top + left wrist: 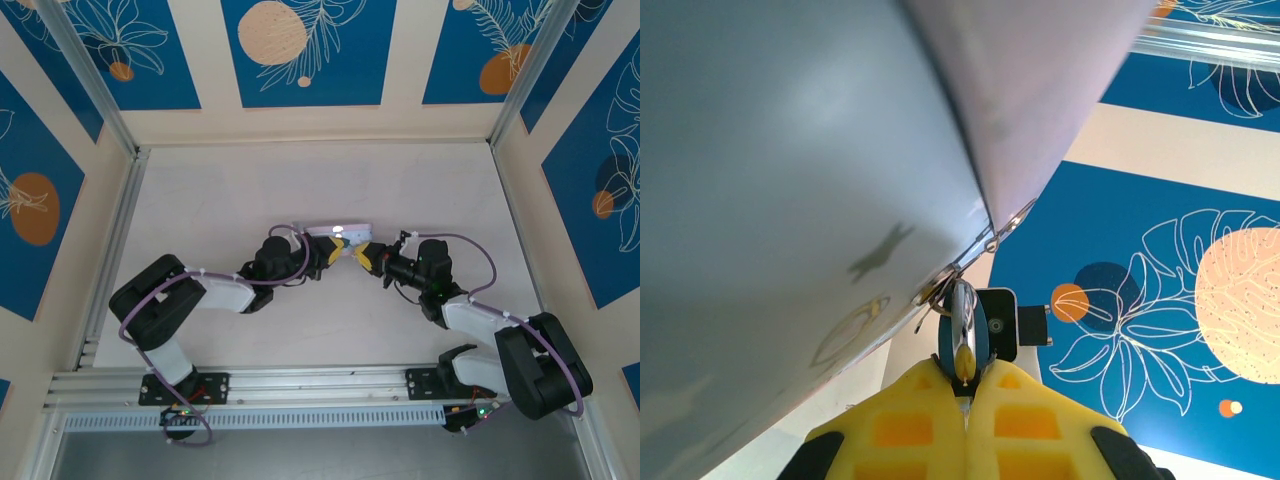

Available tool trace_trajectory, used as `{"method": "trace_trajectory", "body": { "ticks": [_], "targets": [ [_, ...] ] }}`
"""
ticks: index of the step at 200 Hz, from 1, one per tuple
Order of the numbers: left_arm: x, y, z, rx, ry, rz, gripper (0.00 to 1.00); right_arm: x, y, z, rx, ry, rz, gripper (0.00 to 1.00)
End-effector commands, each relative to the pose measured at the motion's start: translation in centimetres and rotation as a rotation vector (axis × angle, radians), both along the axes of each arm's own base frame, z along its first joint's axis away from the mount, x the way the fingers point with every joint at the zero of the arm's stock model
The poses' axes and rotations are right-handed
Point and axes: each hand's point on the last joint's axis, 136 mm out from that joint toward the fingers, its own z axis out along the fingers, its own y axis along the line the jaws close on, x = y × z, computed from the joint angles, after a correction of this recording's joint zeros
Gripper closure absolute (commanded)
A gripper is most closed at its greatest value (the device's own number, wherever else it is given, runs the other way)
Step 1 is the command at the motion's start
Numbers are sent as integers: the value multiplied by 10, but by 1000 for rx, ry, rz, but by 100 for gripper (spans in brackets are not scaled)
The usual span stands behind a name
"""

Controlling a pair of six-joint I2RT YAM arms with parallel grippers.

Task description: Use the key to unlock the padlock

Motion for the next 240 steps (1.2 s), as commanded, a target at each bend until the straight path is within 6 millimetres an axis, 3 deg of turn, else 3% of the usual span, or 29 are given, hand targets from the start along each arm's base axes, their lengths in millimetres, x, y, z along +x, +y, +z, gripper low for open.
{"method": "trace_trajectory", "body": {
  "ticks": [1, 135, 186, 240],
  "targets": [
    [-7, -8, 14, -45, -34, -32, 100, 6, 4, 13, 9, -44, 8, 100],
    [-10, -13, 25, -78, -60, -64, 100, 19, 4, 11, 30, -67, 44, 100],
    [-11, -8, 16, -56, -49, -48, 100, 21, 0, 15, 32, -85, 65, 100],
    [-15, 5, -2, 47, -64, -29, 100, 16, -9, 6, 15, -59, 52, 100]
  ]
}}
